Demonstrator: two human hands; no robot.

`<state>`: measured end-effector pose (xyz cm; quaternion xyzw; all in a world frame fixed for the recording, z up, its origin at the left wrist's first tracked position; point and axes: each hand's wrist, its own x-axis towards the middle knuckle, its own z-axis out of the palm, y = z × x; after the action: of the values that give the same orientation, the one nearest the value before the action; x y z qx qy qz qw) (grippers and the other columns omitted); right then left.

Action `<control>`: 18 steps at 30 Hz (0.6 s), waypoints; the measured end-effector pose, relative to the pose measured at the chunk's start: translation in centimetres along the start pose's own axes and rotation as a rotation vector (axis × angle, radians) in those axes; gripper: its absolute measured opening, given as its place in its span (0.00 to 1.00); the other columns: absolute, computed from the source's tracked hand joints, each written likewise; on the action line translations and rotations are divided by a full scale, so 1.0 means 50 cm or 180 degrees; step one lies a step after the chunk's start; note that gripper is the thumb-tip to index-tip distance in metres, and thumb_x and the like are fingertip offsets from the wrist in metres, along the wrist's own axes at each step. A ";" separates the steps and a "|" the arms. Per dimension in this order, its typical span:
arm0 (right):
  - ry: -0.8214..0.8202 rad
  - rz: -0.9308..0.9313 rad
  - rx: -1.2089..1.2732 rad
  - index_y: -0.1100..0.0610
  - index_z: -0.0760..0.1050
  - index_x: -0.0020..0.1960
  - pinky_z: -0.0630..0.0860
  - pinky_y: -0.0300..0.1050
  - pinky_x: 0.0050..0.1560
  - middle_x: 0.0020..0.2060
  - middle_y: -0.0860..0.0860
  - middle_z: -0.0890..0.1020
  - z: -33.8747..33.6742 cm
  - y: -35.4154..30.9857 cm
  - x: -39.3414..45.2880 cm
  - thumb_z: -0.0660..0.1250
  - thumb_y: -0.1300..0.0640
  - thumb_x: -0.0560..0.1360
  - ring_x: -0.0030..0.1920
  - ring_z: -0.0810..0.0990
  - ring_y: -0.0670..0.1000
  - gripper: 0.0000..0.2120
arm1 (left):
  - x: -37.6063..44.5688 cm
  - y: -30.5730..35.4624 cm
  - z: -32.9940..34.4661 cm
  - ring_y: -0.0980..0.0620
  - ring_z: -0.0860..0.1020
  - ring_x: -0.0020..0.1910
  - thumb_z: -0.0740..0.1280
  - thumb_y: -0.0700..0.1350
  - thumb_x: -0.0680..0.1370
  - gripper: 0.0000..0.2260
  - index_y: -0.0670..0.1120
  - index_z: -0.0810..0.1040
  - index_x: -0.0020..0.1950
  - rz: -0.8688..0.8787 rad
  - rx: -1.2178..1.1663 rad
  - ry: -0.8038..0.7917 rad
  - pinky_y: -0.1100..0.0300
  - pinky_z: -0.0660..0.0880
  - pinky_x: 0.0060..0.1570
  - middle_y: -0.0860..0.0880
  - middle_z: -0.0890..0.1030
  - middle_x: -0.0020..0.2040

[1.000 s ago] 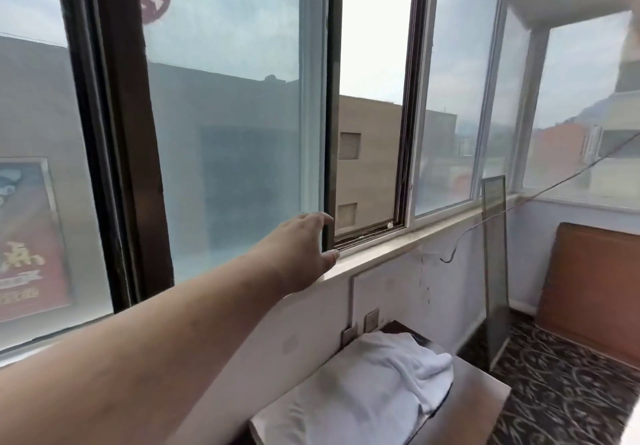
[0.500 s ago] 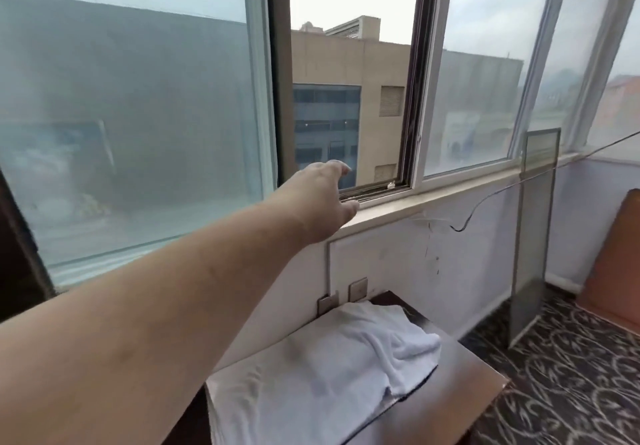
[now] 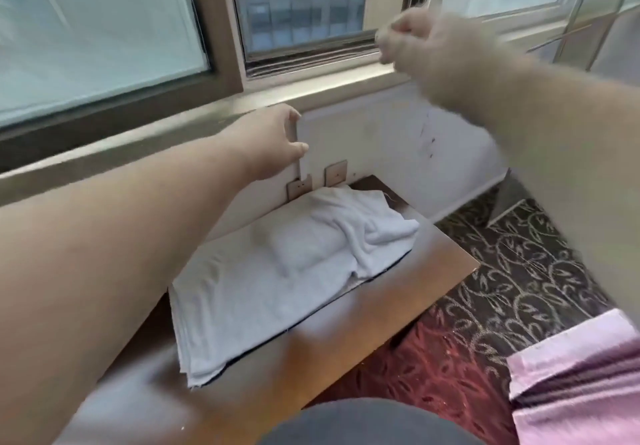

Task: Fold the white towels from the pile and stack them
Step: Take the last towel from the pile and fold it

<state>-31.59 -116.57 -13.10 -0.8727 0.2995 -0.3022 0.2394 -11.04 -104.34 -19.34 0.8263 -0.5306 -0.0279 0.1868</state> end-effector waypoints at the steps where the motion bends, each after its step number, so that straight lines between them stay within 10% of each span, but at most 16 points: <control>1: -0.0300 0.0108 -0.0184 0.36 0.75 0.58 0.75 0.43 0.44 0.47 0.34 0.80 0.045 0.031 0.002 0.60 0.31 0.74 0.47 0.78 0.40 0.17 | 0.015 -0.018 0.031 0.46 0.74 0.65 0.68 0.57 0.75 0.26 0.53 0.68 0.72 -0.0051 -0.0038 -0.0049 0.53 0.70 0.63 0.49 0.74 0.68; 7: -0.1665 0.0685 -0.0696 0.51 0.63 0.77 0.65 0.50 0.71 0.74 0.52 0.69 0.322 0.234 -0.021 0.64 0.43 0.79 0.72 0.68 0.54 0.29 | 0.077 -0.116 0.229 0.46 0.75 0.63 0.67 0.55 0.75 0.25 0.53 0.68 0.71 -0.0463 -0.0087 -0.0694 0.57 0.69 0.58 0.48 0.75 0.67; 18: -0.2547 0.0538 -0.0941 0.52 0.59 0.79 0.61 0.50 0.74 0.76 0.54 0.64 0.494 0.410 0.116 0.62 0.41 0.79 0.75 0.61 0.55 0.32 | 0.153 -0.224 0.443 0.41 0.73 0.65 0.64 0.53 0.78 0.27 0.50 0.64 0.75 -0.1231 0.0048 -0.1218 0.55 0.69 0.61 0.42 0.70 0.71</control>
<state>-19.07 -129.07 -40.51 -0.9184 0.2936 0.1266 0.2330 -3.40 -113.20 -42.54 0.8934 -0.3887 -0.2146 0.0682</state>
